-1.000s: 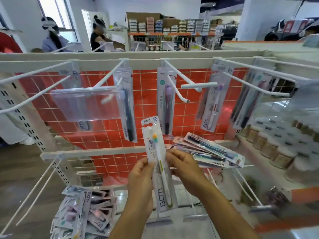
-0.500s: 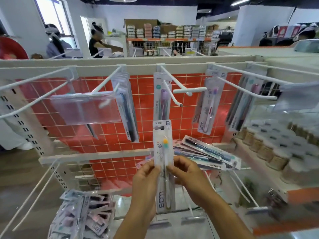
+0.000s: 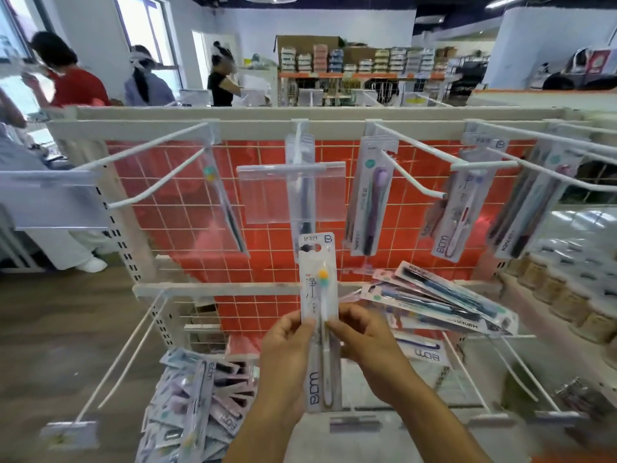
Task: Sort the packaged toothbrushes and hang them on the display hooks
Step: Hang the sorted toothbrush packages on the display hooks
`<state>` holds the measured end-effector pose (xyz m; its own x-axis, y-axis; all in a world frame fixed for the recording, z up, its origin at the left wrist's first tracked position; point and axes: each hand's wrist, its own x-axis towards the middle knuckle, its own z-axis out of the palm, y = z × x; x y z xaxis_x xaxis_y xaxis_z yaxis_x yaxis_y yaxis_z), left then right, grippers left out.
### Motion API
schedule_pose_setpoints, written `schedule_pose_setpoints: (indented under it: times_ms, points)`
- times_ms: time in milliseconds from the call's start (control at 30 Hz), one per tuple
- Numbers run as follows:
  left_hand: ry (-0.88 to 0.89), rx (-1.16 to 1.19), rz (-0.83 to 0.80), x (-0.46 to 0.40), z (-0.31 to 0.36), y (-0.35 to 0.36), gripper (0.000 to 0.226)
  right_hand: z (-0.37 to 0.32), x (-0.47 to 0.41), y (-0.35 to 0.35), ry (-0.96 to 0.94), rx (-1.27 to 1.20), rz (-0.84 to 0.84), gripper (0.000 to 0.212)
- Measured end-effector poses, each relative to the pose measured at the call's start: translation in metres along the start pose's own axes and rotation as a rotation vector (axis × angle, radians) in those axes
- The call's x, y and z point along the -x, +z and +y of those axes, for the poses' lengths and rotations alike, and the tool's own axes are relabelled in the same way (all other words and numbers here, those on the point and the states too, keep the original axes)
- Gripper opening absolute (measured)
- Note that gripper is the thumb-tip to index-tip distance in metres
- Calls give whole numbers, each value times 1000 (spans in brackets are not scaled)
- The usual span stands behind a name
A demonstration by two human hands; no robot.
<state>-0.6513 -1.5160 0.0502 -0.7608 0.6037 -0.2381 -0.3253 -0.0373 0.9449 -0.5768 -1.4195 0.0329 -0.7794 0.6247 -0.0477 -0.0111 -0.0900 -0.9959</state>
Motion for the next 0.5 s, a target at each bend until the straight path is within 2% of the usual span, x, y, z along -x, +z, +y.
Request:
schedule_pose_setpoints:
  times_ms: [167,300,500]
  points:
    - [15,28,-7,0,9,-27,17,-1,-4,29,-12,17,-3,18]
    - [66,2,-27,-2,16,-50,28,0,-8,51,-17,19,7,19]
    - [45,46,-27,-7,19,-77,22,1,-8,75,-17,-29,2,18]
